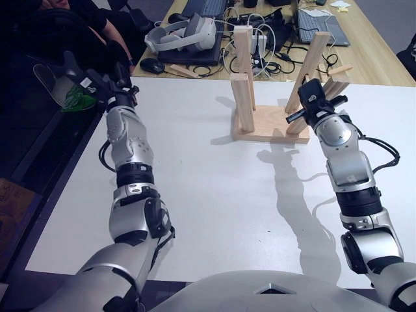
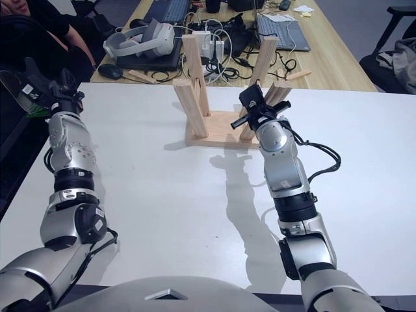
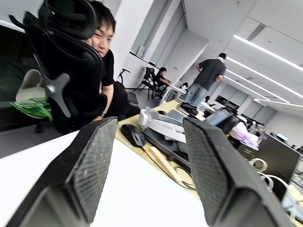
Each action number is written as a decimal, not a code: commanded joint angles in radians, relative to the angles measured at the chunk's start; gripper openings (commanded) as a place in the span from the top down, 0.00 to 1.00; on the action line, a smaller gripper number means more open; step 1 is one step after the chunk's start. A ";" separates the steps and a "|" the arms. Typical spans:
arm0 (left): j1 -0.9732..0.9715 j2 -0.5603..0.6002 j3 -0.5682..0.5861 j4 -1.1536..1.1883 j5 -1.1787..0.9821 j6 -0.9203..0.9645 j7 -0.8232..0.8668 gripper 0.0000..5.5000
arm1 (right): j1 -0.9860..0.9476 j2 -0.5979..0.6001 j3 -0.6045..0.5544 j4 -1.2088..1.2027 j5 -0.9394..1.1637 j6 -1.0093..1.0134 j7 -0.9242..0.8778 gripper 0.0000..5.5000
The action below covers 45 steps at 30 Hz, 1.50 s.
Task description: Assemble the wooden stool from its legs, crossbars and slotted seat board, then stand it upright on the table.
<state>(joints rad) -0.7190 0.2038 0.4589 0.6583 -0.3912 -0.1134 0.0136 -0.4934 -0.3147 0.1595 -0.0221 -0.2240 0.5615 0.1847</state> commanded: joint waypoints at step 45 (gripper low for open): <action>0.211 -0.239 -0.564 -0.138 0.330 0.666 -0.123 1.00 | -0.343 -0.225 -0.136 1.289 0.020 -0.584 0.405 1.00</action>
<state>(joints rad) -0.5022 -0.0280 -0.0991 0.4862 -0.0772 0.5454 -0.1126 -0.8051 -0.5594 0.0054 1.2548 -0.1891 -0.0280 0.6016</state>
